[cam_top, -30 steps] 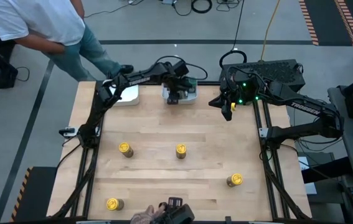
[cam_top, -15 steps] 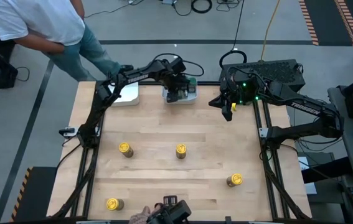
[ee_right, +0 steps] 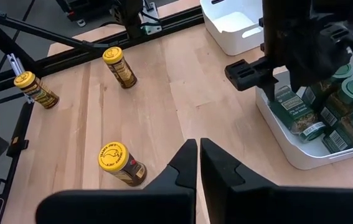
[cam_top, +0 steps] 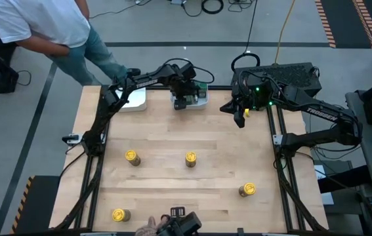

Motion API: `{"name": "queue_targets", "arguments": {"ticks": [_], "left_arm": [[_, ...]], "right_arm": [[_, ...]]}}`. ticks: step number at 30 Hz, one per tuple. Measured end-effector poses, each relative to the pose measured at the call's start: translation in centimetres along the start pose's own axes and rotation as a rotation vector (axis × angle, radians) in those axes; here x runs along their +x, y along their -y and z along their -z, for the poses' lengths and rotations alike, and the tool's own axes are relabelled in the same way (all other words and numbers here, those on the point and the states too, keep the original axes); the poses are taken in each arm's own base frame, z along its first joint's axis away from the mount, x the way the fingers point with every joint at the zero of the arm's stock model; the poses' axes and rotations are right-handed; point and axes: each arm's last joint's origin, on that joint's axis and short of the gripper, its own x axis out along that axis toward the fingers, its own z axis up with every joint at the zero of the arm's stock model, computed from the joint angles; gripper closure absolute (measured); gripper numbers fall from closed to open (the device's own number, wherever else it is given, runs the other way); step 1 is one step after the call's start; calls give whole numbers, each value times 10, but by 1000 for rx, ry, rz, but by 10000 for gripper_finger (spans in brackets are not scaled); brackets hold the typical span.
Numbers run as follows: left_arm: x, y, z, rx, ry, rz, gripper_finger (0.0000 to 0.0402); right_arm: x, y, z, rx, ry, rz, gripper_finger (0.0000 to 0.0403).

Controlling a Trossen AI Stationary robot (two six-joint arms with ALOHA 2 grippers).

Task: Sort spices by type
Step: Put the green seasoning bottle into the right white bin

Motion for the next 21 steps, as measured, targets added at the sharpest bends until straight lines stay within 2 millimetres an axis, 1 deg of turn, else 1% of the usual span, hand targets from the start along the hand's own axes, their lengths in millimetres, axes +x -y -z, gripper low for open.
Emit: {"name": "queue_targets", "arguments": {"ticks": [3, 6, 12, 21], "left_arm": [[0, -2, -2, 3, 0, -53, 182], [0, -3, -1, -22, -5, -59, 182], [13, -3, 3, -36, -47, -25, 182], [14, -7, 1, -34, -38, -80, 182]], "right_arm": [[0, 0, 0, -4, 0, 0, 403], [0, 0, 0, -7, 0, 0, 403], [0, 0, 0, -7, 0, 0, 403], [0, 0, 0, -11, 0, 0, 403]]}}
